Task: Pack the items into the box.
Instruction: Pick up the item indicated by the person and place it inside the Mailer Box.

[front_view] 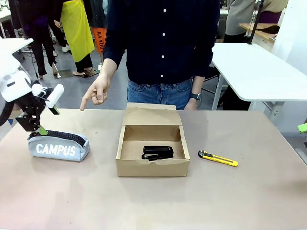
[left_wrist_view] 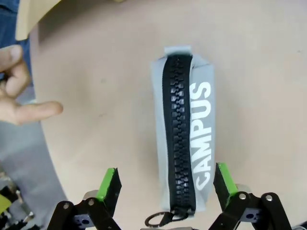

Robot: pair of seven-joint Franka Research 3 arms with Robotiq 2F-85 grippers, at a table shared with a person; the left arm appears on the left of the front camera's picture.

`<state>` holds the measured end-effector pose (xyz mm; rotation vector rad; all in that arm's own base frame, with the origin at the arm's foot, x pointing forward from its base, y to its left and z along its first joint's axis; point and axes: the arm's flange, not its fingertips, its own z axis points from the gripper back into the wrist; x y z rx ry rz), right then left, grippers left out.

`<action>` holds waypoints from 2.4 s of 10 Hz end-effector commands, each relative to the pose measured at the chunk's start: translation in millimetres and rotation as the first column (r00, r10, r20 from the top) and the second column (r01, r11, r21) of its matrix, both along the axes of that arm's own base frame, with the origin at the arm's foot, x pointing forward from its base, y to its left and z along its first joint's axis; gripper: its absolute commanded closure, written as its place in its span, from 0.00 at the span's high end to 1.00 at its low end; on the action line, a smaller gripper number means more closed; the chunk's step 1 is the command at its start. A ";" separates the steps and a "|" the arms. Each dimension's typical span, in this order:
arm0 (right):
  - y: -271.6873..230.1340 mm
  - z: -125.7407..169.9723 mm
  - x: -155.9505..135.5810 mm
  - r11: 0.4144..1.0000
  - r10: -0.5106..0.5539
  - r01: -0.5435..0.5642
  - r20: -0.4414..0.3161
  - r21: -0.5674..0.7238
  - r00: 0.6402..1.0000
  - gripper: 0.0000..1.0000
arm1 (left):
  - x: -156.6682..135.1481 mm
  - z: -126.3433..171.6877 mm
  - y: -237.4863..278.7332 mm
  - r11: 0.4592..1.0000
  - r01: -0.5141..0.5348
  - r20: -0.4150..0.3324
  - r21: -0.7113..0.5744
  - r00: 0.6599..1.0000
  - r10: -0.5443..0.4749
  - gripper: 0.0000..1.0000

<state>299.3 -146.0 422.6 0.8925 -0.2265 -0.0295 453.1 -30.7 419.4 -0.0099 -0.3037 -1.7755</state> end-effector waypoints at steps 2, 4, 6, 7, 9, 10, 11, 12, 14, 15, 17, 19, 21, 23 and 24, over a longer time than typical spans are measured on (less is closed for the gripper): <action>-2.7 0.0 -2.5 1.000 0.017 -0.016 0.008 -0.010 1.000 1.00 | 6.8 16.2 1.8 0.999 0.034 -0.106 -0.020 0.994 -0.036 1.00; -2.7 0.0 -2.5 1.000 0.017 -0.016 0.008 -0.010 1.000 1.00 | 5.4 13.0 -1.0 1.000 0.015 -0.108 0.005 0.994 -0.014 1.00; -2.7 0.0 -2.5 1.000 0.017 -0.016 0.008 -0.010 1.000 1.00 | 3.7 15.4 -1.4 1.000 0.018 -0.094 0.009 0.995 -0.017 1.00; -2.7 0.0 -2.5 1.000 0.017 -0.016 0.008 -0.010 1.000 1.00 | 4.0 15.3 -1.4 1.000 0.001 -0.085 0.021 0.996 0.000 1.00; -2.7 0.0 -2.5 1.000 0.017 -0.016 0.008 -0.010 1.000 1.00 | 7.9 2.4 -3.1 0.999 -0.009 -0.106 0.041 0.994 0.014 1.00; -2.7 0.0 -2.5 1.000 0.017 -0.016 0.008 -0.010 1.000 1.00 | 10.4 -9.5 -5.7 0.998 -0.011 -0.124 0.057 0.992 0.018 1.00; -2.7 0.0 -2.5 1.000 0.017 -0.016 0.008 -0.010 1.000 1.00 | 14.5 -22.5 -8.8 0.996 -0.031 -0.130 0.078 0.991 0.041 1.00; -2.7 0.0 -2.5 1.000 0.017 -0.016 0.008 -0.010 1.000 1.00 | 18.2 -34.8 -11.9 0.994 -0.033 -0.147 0.101 0.988 0.047 1.00; -2.7 0.0 -2.5 1.000 0.017 -0.016 0.008 -0.010 1.000 1.00 | 21.0 -55.1 -19.5 0.989 -0.008 -0.171 0.149 0.985 0.033 1.00; -2.7 0.0 -2.5 1.000 0.017 -0.016 0.008 -0.010 1.000 1.00 | 20.9 -59.1 -21.8 0.985 -0.009 -0.175 0.170 0.984 0.040 1.00; -2.7 0.0 -2.5 1.000 0.017 -0.016 0.008 -0.010 1.000 1.00 | 20.8 -60.8 -24.5 0.984 0.000 -0.191 0.176 0.981 0.034 1.00; -2.7 0.0 -2.5 1.000 0.017 -0.016 0.008 -0.010 1.000 1.00 | 22.7 -61.1 -24.1 0.982 -0.008 -0.225 0.190 0.973 0.051 0.55; -2.7 0.0 -2.5 1.000 0.017 -0.016 0.008 -0.010 1.000 1.00 | 23.3 -59.2 -24.0 0.981 -0.010 -0.225 0.196 0.973 0.055 0.00; -2.7 0.0 -2.5 1.000 0.017 -0.016 0.008 -0.010 1.000 1.00 | 21.4 -53.7 -23.1 0.983 -0.042 -0.215 0.181 0.973 0.081 0.00; -2.7 0.0 -2.5 1.000 0.017 -0.016 0.008 -0.010 1.000 1.00 | 19.8 -52.2 -22.7 0.982 -0.045 -0.215 0.183 0.973 0.085 0.16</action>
